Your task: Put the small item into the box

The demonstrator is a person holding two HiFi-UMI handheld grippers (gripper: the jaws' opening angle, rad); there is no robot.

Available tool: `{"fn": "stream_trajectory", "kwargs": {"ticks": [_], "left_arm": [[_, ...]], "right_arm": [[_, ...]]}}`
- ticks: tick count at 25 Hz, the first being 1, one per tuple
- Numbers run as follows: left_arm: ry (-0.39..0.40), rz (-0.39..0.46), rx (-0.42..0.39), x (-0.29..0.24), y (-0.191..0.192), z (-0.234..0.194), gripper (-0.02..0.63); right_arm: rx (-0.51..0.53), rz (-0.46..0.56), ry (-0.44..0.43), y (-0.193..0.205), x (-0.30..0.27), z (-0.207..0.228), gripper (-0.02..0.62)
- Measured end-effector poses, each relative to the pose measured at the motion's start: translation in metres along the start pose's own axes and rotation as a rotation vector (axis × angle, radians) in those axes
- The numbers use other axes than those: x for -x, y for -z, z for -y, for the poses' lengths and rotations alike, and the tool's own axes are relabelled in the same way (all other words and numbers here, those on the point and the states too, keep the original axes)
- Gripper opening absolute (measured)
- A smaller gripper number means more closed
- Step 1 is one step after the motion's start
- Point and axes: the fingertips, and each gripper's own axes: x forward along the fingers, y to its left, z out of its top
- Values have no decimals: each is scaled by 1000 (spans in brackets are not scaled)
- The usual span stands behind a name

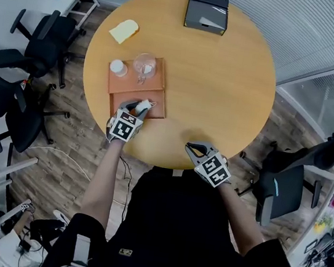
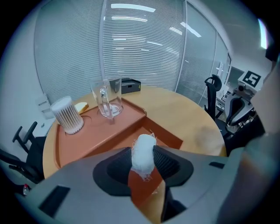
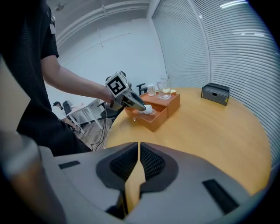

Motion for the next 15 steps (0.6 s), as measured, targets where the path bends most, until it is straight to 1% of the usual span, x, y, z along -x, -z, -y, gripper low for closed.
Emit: {"fn": "stream_trajectory", "kwargs": {"ticks": [3,7,9,13,15], "left_arm": [[-3,-24,-2,-9,3,-2,163],[12,-69,3,-20,10,2,163],[13,-85,-8,-24,10,3,164],[12,-100,11,-31,13,8,169],[-3,-101,-6,-31,12,8,169]], "right_arm": [[1,-5,-4,1,0,4,12],[-3,-15,-5,4,3,11,12],[-8,-24,-9,6,4,13,12],[-14,-26,-4,9,5,19,12],[-15,-27,-8,9,5,19,12]]}}
